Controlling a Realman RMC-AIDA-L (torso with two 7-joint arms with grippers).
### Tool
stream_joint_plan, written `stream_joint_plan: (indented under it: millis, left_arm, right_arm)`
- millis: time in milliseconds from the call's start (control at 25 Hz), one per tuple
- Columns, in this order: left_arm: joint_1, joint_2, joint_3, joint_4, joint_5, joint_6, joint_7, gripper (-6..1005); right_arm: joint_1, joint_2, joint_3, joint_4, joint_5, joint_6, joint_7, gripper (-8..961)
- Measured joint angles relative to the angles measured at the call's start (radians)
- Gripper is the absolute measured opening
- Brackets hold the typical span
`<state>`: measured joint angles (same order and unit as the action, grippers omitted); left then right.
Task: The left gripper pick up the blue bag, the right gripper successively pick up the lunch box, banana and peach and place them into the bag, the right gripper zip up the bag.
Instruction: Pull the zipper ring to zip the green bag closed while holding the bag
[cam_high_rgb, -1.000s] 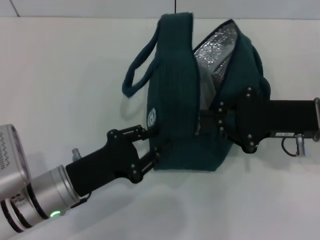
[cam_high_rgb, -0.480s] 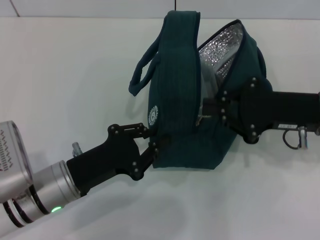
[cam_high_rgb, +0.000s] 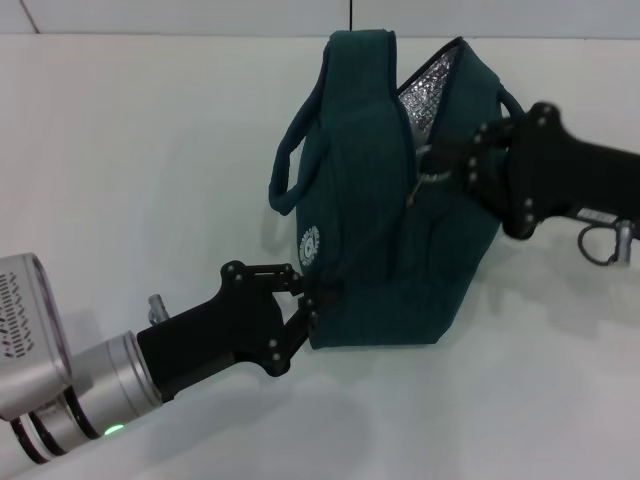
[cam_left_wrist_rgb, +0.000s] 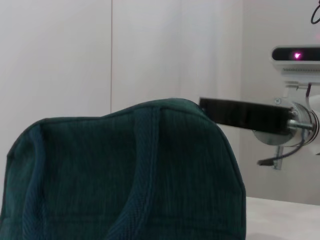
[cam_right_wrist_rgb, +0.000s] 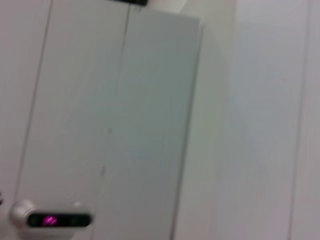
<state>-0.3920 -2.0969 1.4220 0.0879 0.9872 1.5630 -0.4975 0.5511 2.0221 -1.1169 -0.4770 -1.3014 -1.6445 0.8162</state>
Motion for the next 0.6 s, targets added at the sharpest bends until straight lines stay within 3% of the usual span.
stream_joint_plan:
  millis: [280,600]
  left_arm:
    - [0.010,0.003,-0.003,-0.001,0.000,0.000,-0.005,101]
    - [0.029,0.000,-0.007,0.009,-0.031,0.029,-0.007,59]
  right_arm:
    - [-0.034,0.001,-0.006,0.054,0.195,-0.005,-0.119,20]
    - [-0.042,0.002,-0.012,0.075,0.214,-0.042,-0.150,19]
